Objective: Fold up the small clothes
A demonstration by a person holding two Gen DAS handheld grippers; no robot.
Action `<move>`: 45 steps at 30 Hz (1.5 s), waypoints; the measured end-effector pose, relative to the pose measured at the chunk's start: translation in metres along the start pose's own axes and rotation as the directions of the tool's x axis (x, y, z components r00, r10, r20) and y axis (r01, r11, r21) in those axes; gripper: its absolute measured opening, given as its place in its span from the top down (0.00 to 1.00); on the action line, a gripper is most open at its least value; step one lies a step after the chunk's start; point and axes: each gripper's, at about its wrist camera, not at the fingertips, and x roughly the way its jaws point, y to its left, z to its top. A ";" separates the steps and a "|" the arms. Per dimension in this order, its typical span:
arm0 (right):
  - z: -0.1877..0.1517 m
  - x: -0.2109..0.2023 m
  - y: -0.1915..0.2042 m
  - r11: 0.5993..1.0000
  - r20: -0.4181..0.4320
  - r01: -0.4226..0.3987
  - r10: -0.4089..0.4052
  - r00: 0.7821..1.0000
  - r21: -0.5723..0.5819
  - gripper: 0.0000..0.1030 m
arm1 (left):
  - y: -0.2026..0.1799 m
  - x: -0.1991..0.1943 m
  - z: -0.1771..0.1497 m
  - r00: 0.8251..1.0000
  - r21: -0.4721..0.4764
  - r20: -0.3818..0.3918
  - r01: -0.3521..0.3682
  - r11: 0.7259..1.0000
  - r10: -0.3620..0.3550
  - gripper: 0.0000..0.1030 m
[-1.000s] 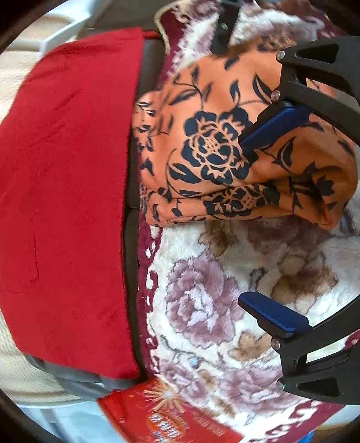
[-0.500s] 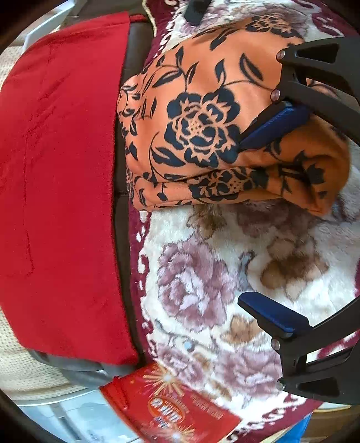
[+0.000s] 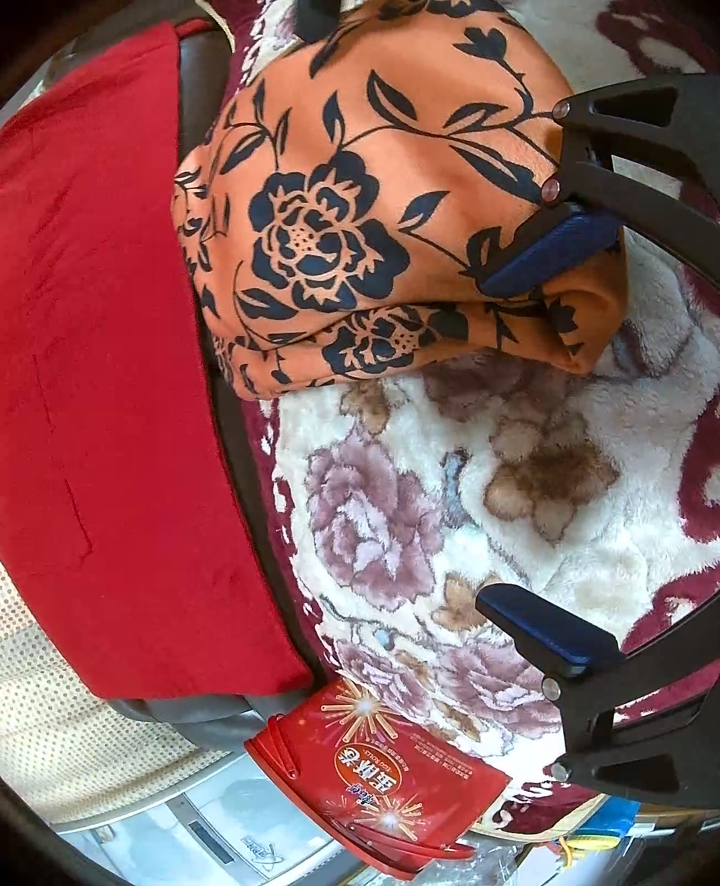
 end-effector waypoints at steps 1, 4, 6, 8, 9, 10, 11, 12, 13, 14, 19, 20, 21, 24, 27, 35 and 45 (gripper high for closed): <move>0.001 -0.003 -0.004 1.000 0.010 -0.012 0.012 1.000 0.015 0.42 | -0.001 -0.001 0.000 1.000 -0.001 0.001 0.000 1.000 0.000 0.00; 0.004 -0.013 -0.011 0.998 0.047 -0.022 0.020 0.999 0.050 0.42 | -0.001 -0.001 0.002 1.000 0.004 0.008 -0.004 1.000 0.004 0.00; 0.006 -0.022 -0.017 0.997 0.084 -0.034 0.028 0.996 0.071 0.42 | -0.002 -0.001 0.002 1.000 0.009 0.010 -0.008 1.000 0.008 0.00; 0.009 -0.031 -0.025 0.994 0.127 -0.047 0.034 0.991 0.101 0.41 | -0.003 -0.002 0.002 1.000 0.013 0.012 -0.008 1.000 0.008 0.00; 0.010 -0.034 -0.028 0.992 0.144 -0.052 0.035 0.989 0.115 0.41 | -0.003 -0.003 0.002 1.000 0.014 0.012 -0.007 1.000 0.007 0.00; 0.011 -0.036 -0.031 0.990 0.155 -0.056 0.036 0.987 0.128 0.41 | -0.002 -0.004 0.001 1.000 0.015 0.014 -0.005 1.000 0.005 0.00; 0.012 -0.039 -0.034 0.988 0.166 -0.060 0.036 0.985 0.143 0.41 | -0.002 -0.004 0.001 1.000 0.014 0.014 -0.004 1.000 0.004 0.00; 0.012 -0.041 -0.039 0.985 0.175 -0.064 0.036 0.984 0.160 0.41 | -0.001 -0.004 0.001 1.000 0.013 0.014 -0.003 1.000 0.003 0.00; 0.014 -0.041 -0.041 0.983 0.178 -0.067 0.036 0.983 0.173 0.41 | -0.001 -0.004 0.001 1.000 0.011 0.012 -0.003 1.000 0.003 0.00; 0.015 -0.041 -0.044 0.980 0.181 -0.070 0.035 0.983 0.188 0.41 | 0.000 -0.005 0.002 1.000 0.010 0.012 -0.003 1.000 0.003 0.00; 0.015 -0.038 -0.056 0.968 0.176 -0.073 0.031 0.984 0.241 0.41 | 0.002 -0.011 0.005 1.000 0.001 0.019 -0.003 1.000 0.003 0.00; 0.015 -0.037 -0.059 0.965 0.175 -0.073 0.029 0.984 0.252 0.41 | 0.003 -0.014 0.007 1.000 -0.001 0.024 -0.002 1.000 0.002 0.00; 0.015 -0.037 -0.060 0.964 0.175 -0.070 0.024 0.984 0.258 0.41 | 0.004 -0.015 0.008 1.000 -0.004 0.028 -0.001 1.000 0.001 0.00; 0.015 -0.036 -0.064 0.961 0.173 -0.067 0.021 0.985 0.268 0.41 | 0.008 -0.023 0.015 0.999 -0.022 0.050 0.003 1.000 -0.002 0.00; 0.015 -0.037 -0.065 0.960 0.176 -0.063 0.015 0.984 0.273 0.41 | 0.014 -0.030 0.022 0.998 -0.041 0.068 0.006 0.999 -0.003 0.00; 0.015 -0.040 -0.068 0.958 0.191 -0.061 0.006 0.982 0.281 0.41 | 0.021 -0.039 0.037 0.995 -0.094 0.097 0.009 0.996 0.000 0.00; 0.014 -0.042 -0.071 0.950 0.201 -0.132 0.075 0.977 0.284 0.35 | 0.035 -0.024 0.051 0.951 -0.189 0.103 0.306 0.933 -0.291 0.00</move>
